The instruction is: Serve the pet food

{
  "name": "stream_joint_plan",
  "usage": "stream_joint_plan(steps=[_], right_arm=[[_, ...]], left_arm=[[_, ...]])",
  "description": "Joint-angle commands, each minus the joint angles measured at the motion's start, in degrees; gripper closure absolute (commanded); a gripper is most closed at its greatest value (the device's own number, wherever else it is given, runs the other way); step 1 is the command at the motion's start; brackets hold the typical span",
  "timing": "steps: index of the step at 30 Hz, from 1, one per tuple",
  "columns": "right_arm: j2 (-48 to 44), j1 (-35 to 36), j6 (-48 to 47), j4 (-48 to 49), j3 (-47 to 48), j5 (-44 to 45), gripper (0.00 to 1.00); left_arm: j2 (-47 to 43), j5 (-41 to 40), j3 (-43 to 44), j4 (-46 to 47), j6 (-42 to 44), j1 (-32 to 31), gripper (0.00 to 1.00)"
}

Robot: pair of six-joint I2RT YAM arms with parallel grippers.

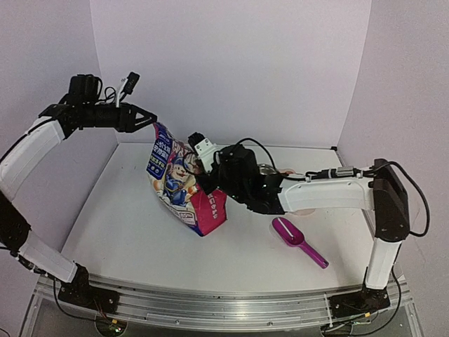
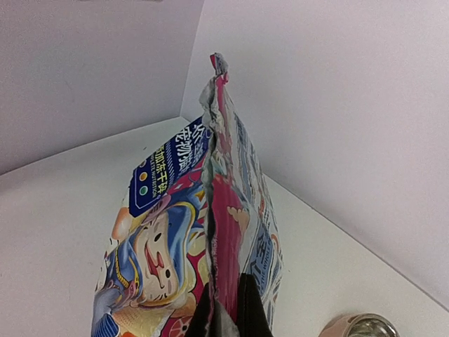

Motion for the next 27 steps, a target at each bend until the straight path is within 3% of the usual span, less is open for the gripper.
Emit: stream_joint_plan(steps=[1,6,9,15,21,27], right_arm=[[-13.8,-2.2,-4.6,2.6,-7.3,-16.9,1.00],[-22.6,-3.9,-7.5,-2.5,-14.6,-29.1,1.00],[-25.0,-4.0,-7.8,-7.7,-15.6,-34.2,1.00],[-31.1,-4.0,-7.1,-8.5,-21.3,-37.7,1.00],[-32.9,-4.2,-5.5,-8.5,-25.1,-33.8,1.00],[-31.2,-4.0,1.1,-8.5,-23.5,-31.5,0.99]], left_arm=[[-5.8,4.3,4.7,-5.2,24.6,0.3,0.44],[-2.2,4.5,12.4,-17.5,35.0,-0.5,0.44],[1.0,0.2,16.6,-26.5,42.1,-4.6,0.44],[4.0,-3.8,17.9,-32.1,42.7,-13.7,0.42],[1.4,-5.2,11.4,-27.4,48.1,-20.1,0.55],[-7.2,-5.2,0.0,-15.1,56.8,-23.7,0.53]])
